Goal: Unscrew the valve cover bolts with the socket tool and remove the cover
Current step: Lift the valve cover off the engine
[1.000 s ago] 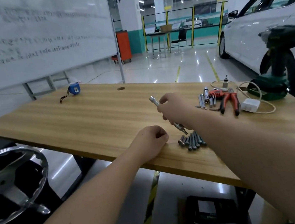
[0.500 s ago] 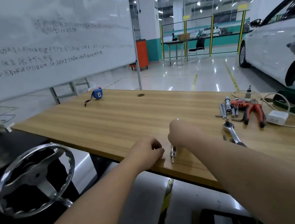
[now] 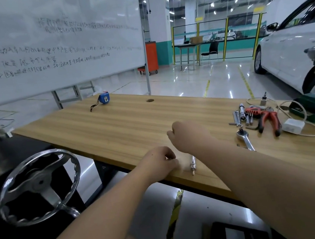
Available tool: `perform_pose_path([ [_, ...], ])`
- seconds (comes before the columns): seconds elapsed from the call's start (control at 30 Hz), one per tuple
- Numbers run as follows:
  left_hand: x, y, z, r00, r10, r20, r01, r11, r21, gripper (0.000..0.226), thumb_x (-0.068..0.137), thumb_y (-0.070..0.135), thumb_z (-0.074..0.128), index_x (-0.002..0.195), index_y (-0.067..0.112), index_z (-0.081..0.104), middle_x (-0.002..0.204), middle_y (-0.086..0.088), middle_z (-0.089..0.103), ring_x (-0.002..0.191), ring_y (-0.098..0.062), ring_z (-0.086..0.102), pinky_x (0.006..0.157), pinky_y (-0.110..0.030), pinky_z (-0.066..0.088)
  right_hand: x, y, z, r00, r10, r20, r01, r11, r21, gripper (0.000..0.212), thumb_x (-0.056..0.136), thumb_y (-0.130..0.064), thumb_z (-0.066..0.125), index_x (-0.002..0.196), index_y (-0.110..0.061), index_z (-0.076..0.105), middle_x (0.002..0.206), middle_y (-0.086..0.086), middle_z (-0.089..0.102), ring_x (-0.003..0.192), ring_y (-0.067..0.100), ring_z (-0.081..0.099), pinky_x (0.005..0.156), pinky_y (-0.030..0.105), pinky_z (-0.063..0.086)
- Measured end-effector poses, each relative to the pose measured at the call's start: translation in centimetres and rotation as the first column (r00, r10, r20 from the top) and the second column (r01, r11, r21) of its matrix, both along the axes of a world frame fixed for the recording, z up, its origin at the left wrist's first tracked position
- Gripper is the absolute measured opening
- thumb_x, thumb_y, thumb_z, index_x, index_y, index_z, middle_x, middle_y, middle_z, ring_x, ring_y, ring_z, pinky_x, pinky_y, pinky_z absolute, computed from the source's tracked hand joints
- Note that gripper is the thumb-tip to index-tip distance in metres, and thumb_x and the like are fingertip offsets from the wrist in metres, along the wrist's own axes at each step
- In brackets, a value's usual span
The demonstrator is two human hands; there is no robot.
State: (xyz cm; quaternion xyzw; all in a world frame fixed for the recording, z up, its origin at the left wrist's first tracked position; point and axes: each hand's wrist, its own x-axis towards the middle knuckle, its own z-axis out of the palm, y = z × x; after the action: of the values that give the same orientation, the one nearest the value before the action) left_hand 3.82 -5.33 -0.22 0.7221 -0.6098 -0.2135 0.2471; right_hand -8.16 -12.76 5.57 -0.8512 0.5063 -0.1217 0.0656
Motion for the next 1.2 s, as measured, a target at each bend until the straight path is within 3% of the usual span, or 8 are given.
perform_pose_path([
  [0.1, 0.9, 1.5, 0.6, 0.995, -0.034, 0.095, 0.036, 0.999, -0.023, 0.016, 0.099, 0.036, 0.060, 0.113, 0.029, 0.060, 0.102, 0.014, 0.062, 0.088, -0.002, 0.059, 0.068, -0.020, 0.045, 3.2, 2.6, 0.8, 0.984, 0.123, 0.126, -0.119, 0.992, -0.041, 0.037, 0.104, -0.038, 0.038, 0.075, -0.019, 0.052, 0.074, 0.002, 0.059, 0.062, 0.018, 0.053, 0.052, 0.028, 0.032],
  [0.23, 4.4, 5.2, 2.0, 0.979, 0.008, 0.204, 0.004, 0.998, -0.057, 0.020, 0.104, 0.013, 0.049, 0.120, 0.005, 0.059, 0.108, -0.005, 0.065, 0.105, -0.028, 0.061, 0.075, -0.009, 0.042, 9.6, 7.0, 2.2, 0.903, 0.357, 0.240, -0.341, 0.934, -0.107, 0.041, 0.105, -0.047, 0.037, 0.085, -0.020, 0.060, 0.073, -0.001, 0.060, 0.065, 0.014, 0.054, 0.052, 0.029, 0.034],
  [0.3, 7.0, 8.1, 3.0, 0.986, 0.117, 0.115, -0.113, 0.993, -0.039, 0.027, 0.104, 0.002, 0.032, 0.109, -0.003, 0.059, 0.103, -0.015, 0.064, 0.107, -0.035, 0.058, 0.083, -0.015, 0.040, 13.3, 9.4, 2.9, 0.839, 0.435, 0.328, -0.419, 0.900, -0.122, 0.042, 0.104, -0.050, 0.038, 0.086, -0.019, 0.060, 0.071, -0.002, 0.059, 0.067, 0.016, 0.056, 0.057, 0.032, 0.044],
  [0.37, 9.6, 11.6, 4.1, 0.951, 0.194, 0.240, -0.185, 0.981, -0.058, 0.044, 0.105, 0.009, 0.023, 0.122, -0.005, 0.061, 0.125, -0.022, 0.063, 0.121, -0.036, 0.055, 0.100, -0.036, 0.040, 17.0, 12.1, 3.5, 0.761, 0.499, 0.414, -0.490, 0.861, -0.136, 0.042, 0.104, -0.050, 0.040, 0.078, -0.020, 0.056, 0.068, -0.001, 0.058, 0.067, 0.019, 0.058, 0.059, 0.033, 0.046],
  [0.47, 13.8, 16.5, 5.6, 0.846, 0.312, 0.433, -0.286, 0.950, -0.126, 0.037, 0.107, 0.019, 0.038, 0.132, 0.002, 0.060, 0.137, -0.016, 0.061, 0.128, -0.031, 0.054, 0.108, -0.036, 0.040, 21.9, 16.3, 4.4, 0.619, 0.590, 0.517, -0.613, 0.776, -0.151, 0.043, 0.104, -0.049, 0.042, 0.070, -0.024, 0.049, 0.064, -0.003, 0.055, 0.064, 0.018, 0.055, 0.055, 0.033, 0.036],
  [0.73, 19.4, 31.0, 10.5, 0.701, 0.589, 0.402, -0.503, 0.808, -0.307, 0.025, 0.100, 0.024, 0.058, 0.117, 0.011, 0.071, 0.108, -0.013, 0.072, 0.101, -0.031, 0.065, 0.086, -0.045, 0.054, 30.5, 26.9, 7.6, 0.311, 0.681, 0.663, -0.801, 0.563, -0.202, 0.041, 0.105, -0.045, 0.048, 0.066, -0.030, 0.047, 0.062, -0.009, 0.054, 0.059, 0.003, 0.050, 0.048, 0.021, 0.030],
  [0.97, 20.3, 41.1, 13.7, 0.472, 0.735, 0.487, -0.544, 0.678, -0.494, 0.007, 0.095, 0.026, 0.065, 0.091, 0.022, 0.069, 0.087, 0.005, 0.062, 0.088, -0.022, 0.057, 0.082, -0.042, 0.050, 34.3, 32.2, 8.5, 0.243, 0.758, 0.605, -0.845, 0.472, -0.251, 0.028, 0.102, -0.043, 0.051, 0.081, -0.027, 0.059, 0.074, -0.013, 0.058, 0.070, 0.004, 0.053, 0.058, 0.025, 0.037],
  [1.2, 23.6, 52.2, 16.4, 0.146, 0.936, 0.320, -0.696, 0.327, -0.639, 0.007, 0.098, 0.030, 0.064, 0.093, 0.029, 0.060, 0.083, 0.021, 0.050, 0.082, -0.005, 0.050, 0.072, -0.026, 0.038, 35.4, 32.3, 8.6, 0.433, 0.805, 0.406, -0.836, 0.527, -0.154, 0.029, 0.102, -0.042, 0.051, 0.090, -0.021, 0.067, 0.080, 0.001, 0.067, 0.079, 0.024, 0.064, 0.076, 0.045, 0.059],
])
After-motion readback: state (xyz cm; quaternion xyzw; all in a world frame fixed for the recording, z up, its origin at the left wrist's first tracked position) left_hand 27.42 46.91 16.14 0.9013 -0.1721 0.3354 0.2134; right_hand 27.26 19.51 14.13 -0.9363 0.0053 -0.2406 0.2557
